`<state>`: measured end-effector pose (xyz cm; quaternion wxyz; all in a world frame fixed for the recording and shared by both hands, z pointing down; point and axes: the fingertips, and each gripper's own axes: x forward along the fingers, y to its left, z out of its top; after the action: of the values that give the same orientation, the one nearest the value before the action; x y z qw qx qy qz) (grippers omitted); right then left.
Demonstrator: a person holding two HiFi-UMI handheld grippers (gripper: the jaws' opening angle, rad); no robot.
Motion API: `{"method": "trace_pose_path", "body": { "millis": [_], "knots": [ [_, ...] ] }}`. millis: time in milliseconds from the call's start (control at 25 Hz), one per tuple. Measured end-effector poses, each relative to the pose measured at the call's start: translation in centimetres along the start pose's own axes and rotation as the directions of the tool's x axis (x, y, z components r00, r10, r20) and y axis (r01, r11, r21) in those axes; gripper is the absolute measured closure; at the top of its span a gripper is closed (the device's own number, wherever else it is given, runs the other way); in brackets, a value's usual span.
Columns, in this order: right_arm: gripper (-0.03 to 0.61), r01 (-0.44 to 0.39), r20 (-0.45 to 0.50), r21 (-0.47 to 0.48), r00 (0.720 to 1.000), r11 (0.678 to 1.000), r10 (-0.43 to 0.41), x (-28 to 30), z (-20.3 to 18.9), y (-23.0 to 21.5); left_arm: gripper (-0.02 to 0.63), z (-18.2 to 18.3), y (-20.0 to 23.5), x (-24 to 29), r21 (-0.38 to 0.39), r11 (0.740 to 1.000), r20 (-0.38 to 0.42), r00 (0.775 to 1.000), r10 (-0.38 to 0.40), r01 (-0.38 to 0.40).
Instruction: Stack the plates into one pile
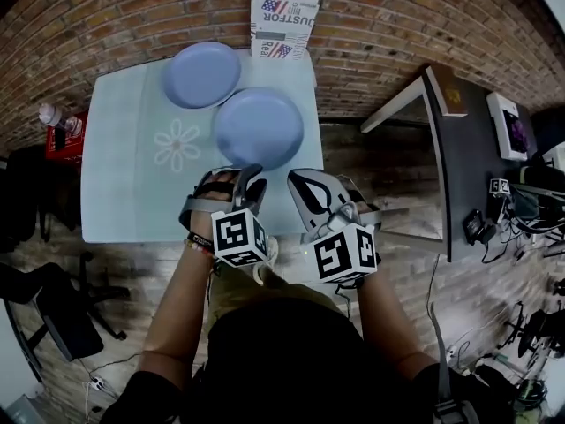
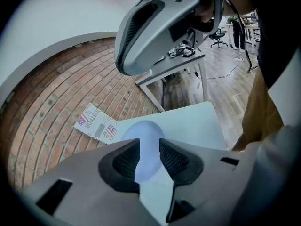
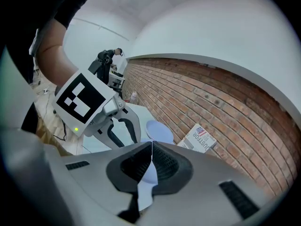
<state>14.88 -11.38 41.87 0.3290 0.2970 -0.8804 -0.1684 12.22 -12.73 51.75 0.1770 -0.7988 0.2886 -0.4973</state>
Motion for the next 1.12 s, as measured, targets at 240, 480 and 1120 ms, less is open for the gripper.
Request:
{"method": "trace_pose_path", "body": {
  "millis": [240,480,1120],
  "knots": [
    [0.543,-0.021,-0.04,0.024,0.999,0.999,0.022,1.2,-2.3,0.7,0.46,-1.4,-1.2,3.7,-0.038,0.998,0.004,0.999,-0.043,0.043],
    [0.543,-0.045,-0.08,0.039,0.996,0.998,0.048,1.9,-4.3,1.9,0.457,-3.7,-2.9,7.0,-0.035,0.996,-0.044,0.996,-0.082,0.08],
    [0.543,-0.088,-0.081,0.049,0.992,0.995,0.091,4.5,-5.7,3.6,0.455,-5.5,-3.6,12.3,0.082,0.985,-0.083,0.986,-0.144,0.151]
  ]
}}
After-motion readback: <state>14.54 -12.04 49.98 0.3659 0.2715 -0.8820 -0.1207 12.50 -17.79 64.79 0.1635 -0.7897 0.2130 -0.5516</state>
